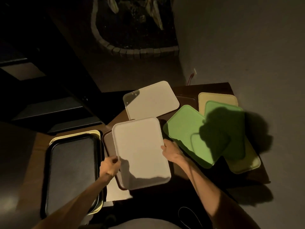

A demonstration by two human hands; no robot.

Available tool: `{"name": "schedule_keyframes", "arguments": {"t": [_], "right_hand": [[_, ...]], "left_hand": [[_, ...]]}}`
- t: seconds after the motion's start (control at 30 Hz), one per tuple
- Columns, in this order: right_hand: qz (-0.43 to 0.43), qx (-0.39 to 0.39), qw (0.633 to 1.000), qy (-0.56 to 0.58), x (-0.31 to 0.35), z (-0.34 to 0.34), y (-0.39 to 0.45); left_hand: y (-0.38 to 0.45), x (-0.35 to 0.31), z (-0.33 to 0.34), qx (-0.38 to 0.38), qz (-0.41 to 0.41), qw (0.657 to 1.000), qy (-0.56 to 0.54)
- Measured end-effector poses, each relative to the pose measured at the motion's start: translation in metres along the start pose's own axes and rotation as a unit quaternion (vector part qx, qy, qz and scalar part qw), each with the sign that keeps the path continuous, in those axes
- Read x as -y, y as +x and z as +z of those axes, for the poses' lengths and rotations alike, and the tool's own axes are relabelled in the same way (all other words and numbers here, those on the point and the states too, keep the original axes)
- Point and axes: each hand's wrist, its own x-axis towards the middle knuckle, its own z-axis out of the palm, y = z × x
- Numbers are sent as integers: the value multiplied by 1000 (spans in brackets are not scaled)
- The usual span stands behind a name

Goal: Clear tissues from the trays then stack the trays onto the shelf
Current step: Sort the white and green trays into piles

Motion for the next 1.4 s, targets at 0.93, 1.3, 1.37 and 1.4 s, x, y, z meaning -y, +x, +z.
{"name": "schedule_keyframes", "arguments": {"t": [0.93, 1.3, 1.37, 1.4], "right_hand": [[-30, 20, 993, -113, 8, 62, 38], [-34, 22, 989, -141, 4, 53, 66], [-16, -10, 997, -70, 12, 50, 79], [-2, -23, 1000, 9, 19, 48, 86]], "left_hand": [[32, 54, 15, -40, -132, 990, -38], [48, 52, 18, -53, -194, 979, 43], [52, 53, 18, -50, -195, 978, 51], [54, 53, 17, -49, -196, 978, 50]]}}
